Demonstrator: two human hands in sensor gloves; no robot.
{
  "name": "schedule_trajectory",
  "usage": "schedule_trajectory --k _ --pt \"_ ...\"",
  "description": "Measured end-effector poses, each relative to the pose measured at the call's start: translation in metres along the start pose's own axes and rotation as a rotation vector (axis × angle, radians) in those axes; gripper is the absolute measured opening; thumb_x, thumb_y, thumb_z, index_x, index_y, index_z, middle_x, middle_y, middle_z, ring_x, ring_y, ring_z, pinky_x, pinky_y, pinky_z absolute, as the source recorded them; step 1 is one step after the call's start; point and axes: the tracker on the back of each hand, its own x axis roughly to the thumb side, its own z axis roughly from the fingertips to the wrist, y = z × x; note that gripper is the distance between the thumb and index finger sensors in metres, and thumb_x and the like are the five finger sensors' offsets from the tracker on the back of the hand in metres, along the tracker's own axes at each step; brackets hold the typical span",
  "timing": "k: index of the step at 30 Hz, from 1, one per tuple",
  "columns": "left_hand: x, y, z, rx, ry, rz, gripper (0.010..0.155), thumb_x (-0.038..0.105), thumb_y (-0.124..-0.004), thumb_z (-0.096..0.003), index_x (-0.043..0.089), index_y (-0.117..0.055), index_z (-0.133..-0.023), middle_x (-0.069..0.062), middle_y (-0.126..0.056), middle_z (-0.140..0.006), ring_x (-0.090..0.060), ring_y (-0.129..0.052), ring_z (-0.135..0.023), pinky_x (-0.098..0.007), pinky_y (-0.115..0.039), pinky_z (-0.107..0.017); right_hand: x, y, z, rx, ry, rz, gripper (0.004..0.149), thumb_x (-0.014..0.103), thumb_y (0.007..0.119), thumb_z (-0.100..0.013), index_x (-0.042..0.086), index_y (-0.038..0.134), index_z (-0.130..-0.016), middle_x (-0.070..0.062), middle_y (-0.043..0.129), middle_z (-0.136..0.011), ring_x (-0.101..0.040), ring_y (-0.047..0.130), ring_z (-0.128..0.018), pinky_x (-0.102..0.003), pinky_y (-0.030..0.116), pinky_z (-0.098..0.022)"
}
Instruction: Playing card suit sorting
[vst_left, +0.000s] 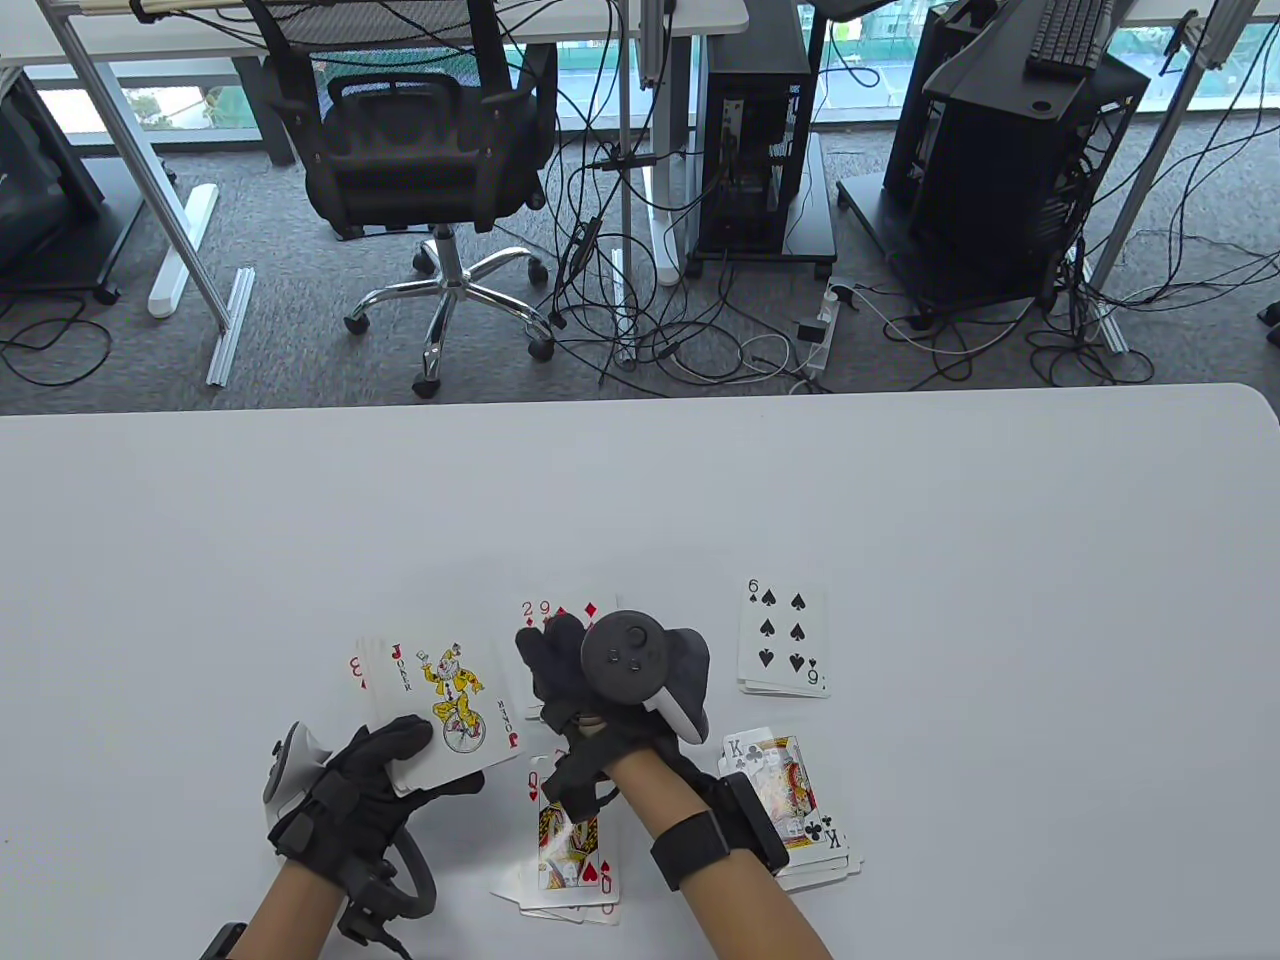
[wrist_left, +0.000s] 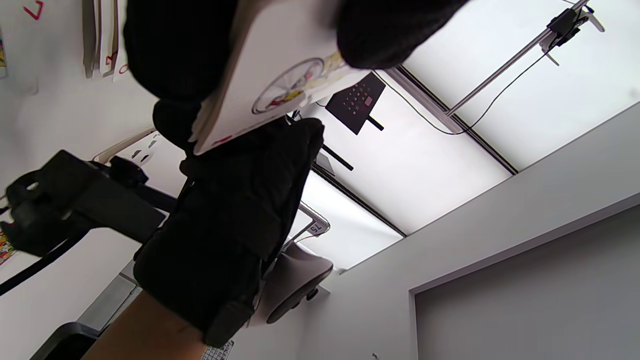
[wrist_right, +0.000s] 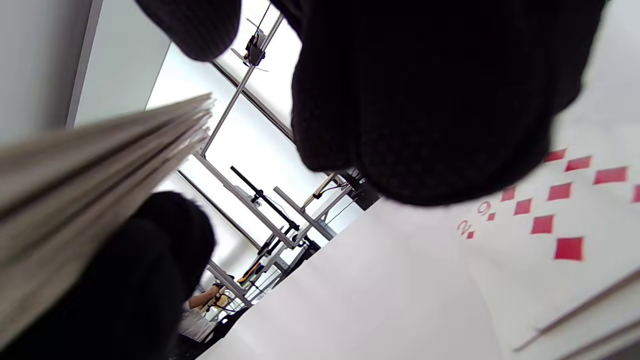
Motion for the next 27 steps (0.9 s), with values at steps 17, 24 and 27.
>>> schedule_trajectory --k 17,24,27 --pt "-0.003 -0.001 -0.001 -0.020 0.008 0.024 0.059 0.034 -0.072 -0.0613 0.022 -0.041 -0.110 -0.008 -0.058 -0.112 -0.036 -0.076 -0.095 -0.044 -0.082 -0.056 0.000 0.016 0.023 0.077 -0.032 -0.030 0.056 0.034 0.074 -0.050 -0.016 0.069 -0.075 -0.009 0.093 -0.039 -0.022 0.096 -0.013 -0.050 0.082 -0.037" --pt "-0.004 -0.001 -0.001 -0.030 0.014 0.017 0.058 0.033 -0.071 -0.0612 0.022 -0.041 -0.110 -0.009 -0.059 -0.111 -0.036 -0.077 -0.094 -0.044 -0.083 -0.056 -0.005 0.009 0.028 0.045 -0.019 -0.085 0.044 0.025 0.071 -0.051 -0.013 0.072 -0.071 -0.008 0.094 -0.036 -0.021 0.096 -0.011 -0.048 0.083 -0.036" --pt "-0.005 -0.003 -0.001 -0.050 0.010 0.040 0.059 0.033 -0.072 -0.0612 0.022 -0.041 -0.110 -0.009 -0.059 -0.112 -0.036 -0.077 -0.094 -0.044 -0.082 -0.056 -0.005 0.007 0.031 0.034 -0.048 -0.117 0.040 0.022 0.068 -0.052 -0.013 0.073 -0.071 -0.008 0.094 -0.036 -0.020 0.096 -0.010 -0.047 0.083 -0.035"
